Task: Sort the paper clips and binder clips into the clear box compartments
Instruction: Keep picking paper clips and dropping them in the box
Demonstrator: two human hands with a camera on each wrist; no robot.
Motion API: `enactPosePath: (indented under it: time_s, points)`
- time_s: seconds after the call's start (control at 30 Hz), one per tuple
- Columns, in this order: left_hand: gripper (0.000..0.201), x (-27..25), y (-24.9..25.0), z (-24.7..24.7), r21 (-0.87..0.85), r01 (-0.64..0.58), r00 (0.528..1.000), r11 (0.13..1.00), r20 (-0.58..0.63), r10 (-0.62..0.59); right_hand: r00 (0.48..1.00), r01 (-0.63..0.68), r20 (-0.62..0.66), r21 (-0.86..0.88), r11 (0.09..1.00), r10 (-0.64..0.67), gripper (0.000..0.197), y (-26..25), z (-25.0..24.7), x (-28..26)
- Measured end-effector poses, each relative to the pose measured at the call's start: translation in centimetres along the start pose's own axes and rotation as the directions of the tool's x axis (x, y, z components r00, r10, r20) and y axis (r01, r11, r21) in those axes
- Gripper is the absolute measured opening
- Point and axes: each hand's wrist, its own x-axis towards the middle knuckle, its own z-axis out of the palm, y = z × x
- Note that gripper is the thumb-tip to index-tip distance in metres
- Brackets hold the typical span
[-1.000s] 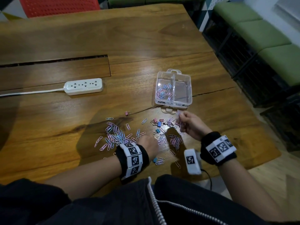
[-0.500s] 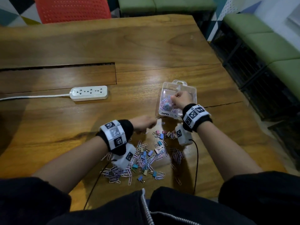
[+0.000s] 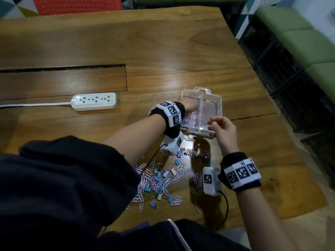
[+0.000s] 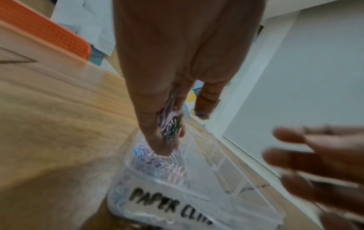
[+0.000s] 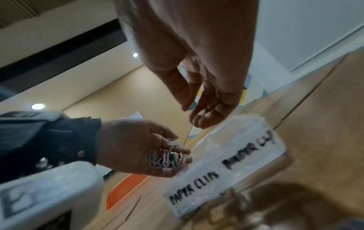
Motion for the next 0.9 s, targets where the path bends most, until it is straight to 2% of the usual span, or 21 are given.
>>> enactPosePath:
  time_s: [0.13,0.23,0.3,0.37,0.4,0.5,0.57,0.63,0.73,0.8,0.9]
  points:
    - [0.011,0.7,-0.8,0.7,0.093,-0.127,0.992,0.988,0.005,0.127,0.999,-0.029,0.017,-0.143,0.989,0.032,0.02,2.3,-1.7,-2.3]
    - [0.014,0.7,-2.0,0.7,0.124,-0.226,0.955,0.966,-0.166,0.245,0.997,-0.058,0.029,-0.189,0.98,0.065,0.019,3.8,-2.0,-4.2]
    - [0.025,0.3,-2.6,0.4,0.155,-0.247,0.93,0.957,-0.241,0.279,0.996,-0.062,0.043,-0.199,0.978,0.072,0.018,4.5,-2.0,-5.2]
    - [0.012,-0.3,-3.1,0.0,0.119,-0.26,0.934,0.958,-0.22,0.281,0.996,-0.06,0.059,-0.207,0.977,0.073,0.016,4.9,-1.9,-5.8]
    - [0.011,-0.6,-3.4,-0.3,0.093,-0.27,0.936,0.958,-0.206,0.284,0.995,-0.057,0.066,-0.211,0.976,0.073,0.016,5.0,-1.8,-6.0]
    - [0.023,-2.1,-4.3,-1.2,0.031,-0.303,0.939,0.952,-0.163,0.304,0.997,-0.04,0.053,-0.273,0.961,0.057,0.017,5.3,-1.6,-5.9]
    - [0.023,-3.4,-5.2,-2.4,0.092,-0.319,0.928,0.943,-0.171,0.331,0.999,-0.031,0.017,-0.384,0.923,0.04,0.014,5.6,-1.6,-5.7]
    - [0.026,-4.7,-7.1,-4.3,0.277,-0.278,0.933,0.92,-0.152,0.327,0.999,-0.054,-0.026,-0.536,0.842,0.047,0.015,6.0,-1.9,-5.7]
    - [0.035,-6.4,-12.3,-7.7,0.575,-0.077,0.969,0.815,-0.15,0.197,0.992,-0.118,-0.039,-0.656,0.745,0.123,0.035,6.9,-1.9,-5.6]
    - [0.042,-7.5,-15.7,-9.3,0.627,0.086,0.977,0.774,-0.204,0.056,0.987,-0.139,-0.036,-0.663,0.736,0.154,0.04,7.1,-1.4,-5.6]
    - [0.053,-9.5,-18.6,-9.4,0.663,0.14,0.985,0.736,-0.168,-0.036,0.995,-0.086,-0.018,-0.647,0.757,0.098,0.036,7.2,-0.5,-5.4]
